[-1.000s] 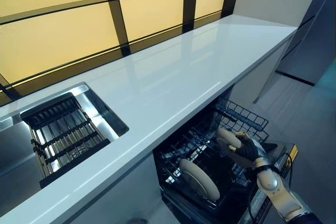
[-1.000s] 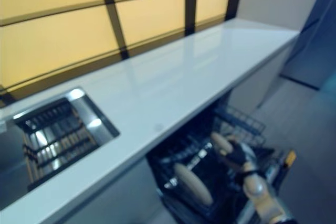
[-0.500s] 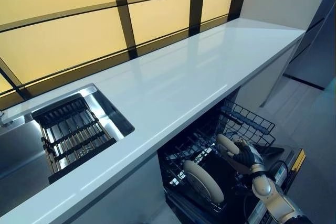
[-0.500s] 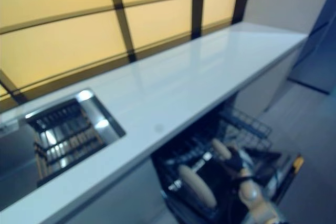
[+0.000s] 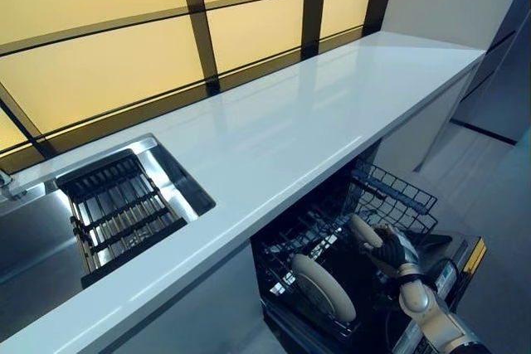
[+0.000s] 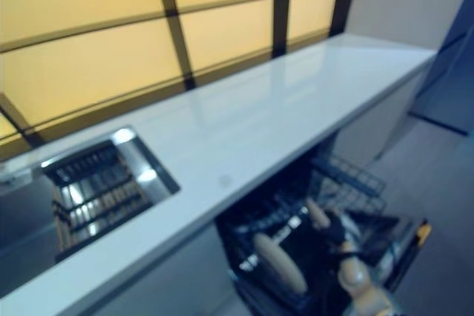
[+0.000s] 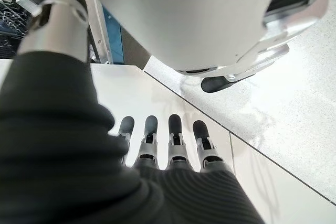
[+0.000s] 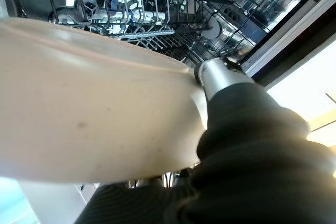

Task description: Take plates into dishwasher

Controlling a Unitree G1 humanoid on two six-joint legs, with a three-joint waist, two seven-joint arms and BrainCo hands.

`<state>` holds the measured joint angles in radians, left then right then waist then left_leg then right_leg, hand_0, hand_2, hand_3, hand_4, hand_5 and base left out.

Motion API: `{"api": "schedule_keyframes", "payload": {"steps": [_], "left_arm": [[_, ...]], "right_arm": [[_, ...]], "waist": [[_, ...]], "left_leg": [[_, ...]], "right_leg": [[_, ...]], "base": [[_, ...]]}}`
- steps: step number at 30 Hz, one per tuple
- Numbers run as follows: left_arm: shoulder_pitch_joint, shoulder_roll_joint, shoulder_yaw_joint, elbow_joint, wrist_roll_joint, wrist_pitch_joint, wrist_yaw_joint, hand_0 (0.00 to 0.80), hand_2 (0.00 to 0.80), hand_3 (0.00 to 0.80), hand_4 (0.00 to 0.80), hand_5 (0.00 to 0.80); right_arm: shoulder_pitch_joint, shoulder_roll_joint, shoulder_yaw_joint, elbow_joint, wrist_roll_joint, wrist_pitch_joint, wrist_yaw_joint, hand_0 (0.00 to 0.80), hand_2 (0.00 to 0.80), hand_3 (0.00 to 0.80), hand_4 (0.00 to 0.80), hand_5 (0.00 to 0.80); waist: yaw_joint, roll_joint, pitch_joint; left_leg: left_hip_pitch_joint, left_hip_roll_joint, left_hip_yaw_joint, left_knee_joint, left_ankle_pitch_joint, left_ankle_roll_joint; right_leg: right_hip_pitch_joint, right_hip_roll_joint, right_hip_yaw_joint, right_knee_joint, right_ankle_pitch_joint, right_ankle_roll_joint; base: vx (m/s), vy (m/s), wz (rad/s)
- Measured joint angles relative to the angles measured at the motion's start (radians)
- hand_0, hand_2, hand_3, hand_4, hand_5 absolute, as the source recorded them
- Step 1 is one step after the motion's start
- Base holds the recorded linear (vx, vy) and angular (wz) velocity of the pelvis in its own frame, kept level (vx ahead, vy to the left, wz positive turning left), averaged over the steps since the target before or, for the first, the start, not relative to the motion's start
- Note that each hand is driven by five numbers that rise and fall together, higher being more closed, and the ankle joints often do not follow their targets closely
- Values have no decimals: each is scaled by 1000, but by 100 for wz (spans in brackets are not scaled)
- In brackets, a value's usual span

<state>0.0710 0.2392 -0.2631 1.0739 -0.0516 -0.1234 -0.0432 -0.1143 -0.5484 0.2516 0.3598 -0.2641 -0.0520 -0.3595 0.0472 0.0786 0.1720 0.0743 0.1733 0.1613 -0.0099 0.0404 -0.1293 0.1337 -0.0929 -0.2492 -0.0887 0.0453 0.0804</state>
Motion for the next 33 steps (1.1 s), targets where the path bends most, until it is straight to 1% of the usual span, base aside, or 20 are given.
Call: {"api": "schedule_keyframes", "payload": {"steps": [5,9,13,18,20,24,27,30,33], "left_arm": [[0,0,0,0,0,1,-1,0,0,0,0,0],[-2,0,-11,0,0,1,-3,0,0,0,0,0],[0,0,-26,0,9,4,-5,0,0,0,0,0],[-6,1,-35,-1,39,4,-9,0,0,0,0,0],[-11,1,-38,-2,39,5,-15,0,0,0,0,0],[-10,3,-44,-28,39,14,-26,0,0,0,0,0],[-13,6,-58,-31,39,21,-28,0,0,0,0,0],[-21,7,-70,-31,39,21,-30,0,0,0,0,0],[-29,8,-70,-31,39,21,-37,0,0,0,0,0]], "right_arm": [[-1,7,1,17,0,10,0,800,800,800,800,800],[-2,19,7,92,0,20,-3,800,800,800,800,800],[-3,26,41,120,-2,33,-5,800,800,800,800,800],[-41,26,77,151,-47,40,5,800,800,800,800,800],[-50,26,81,164,-64,42,10,800,800,800,800,800],[-84,24,113,203,-88,68,37,800,800,800,800,800],[-92,24,120,211,-95,79,50,800,800,800,800,800],[-106,23,122,237,-101,80,54,800,800,800,800,800],[-131,23,123,264,-111,80,56,800,800,800,800,800]], "waist": [[3,7,-7],[20,10,-11],[23,10,-11],[23,10,-11],[24,11,-11],[25,11,-12],[32,12,-11],[51,15,-10],[54,22,-5]], "left_leg": [[0,-1,-3,0,1,-1],[0,-2,-4,0,1,-1],[-1,-2,-10,0,3,-4],[-3,-3,-16,0,8,-6],[-9,-3,-25,-1,11,-6],[-17,-3,-30,-3,16,-7],[-18,-4,-31,-4,16,-7],[-18,-5,-32,-4,16,-7],[-19,-6,-36,-5,18,-7]], "right_leg": [[2,0,-4,0,0,0],[4,0,-7,0,0,0],[6,0,-10,0,-1,1],[7,0,-15,0,-1,2],[7,0,-23,0,-1,2],[3,-2,-34,0,-1,2],[3,-2,-35,0,-1,2],[3,-2,-36,0,-1,2],[4,-2,-40,0,-1,2]], "base": [[-1,2,2],[0,0,0],[7,-2,2],[-10,-5,3],[-16,-4,11],[-1,-7,7],[0,0,0],[0,0,0],[0,0,0]]}}
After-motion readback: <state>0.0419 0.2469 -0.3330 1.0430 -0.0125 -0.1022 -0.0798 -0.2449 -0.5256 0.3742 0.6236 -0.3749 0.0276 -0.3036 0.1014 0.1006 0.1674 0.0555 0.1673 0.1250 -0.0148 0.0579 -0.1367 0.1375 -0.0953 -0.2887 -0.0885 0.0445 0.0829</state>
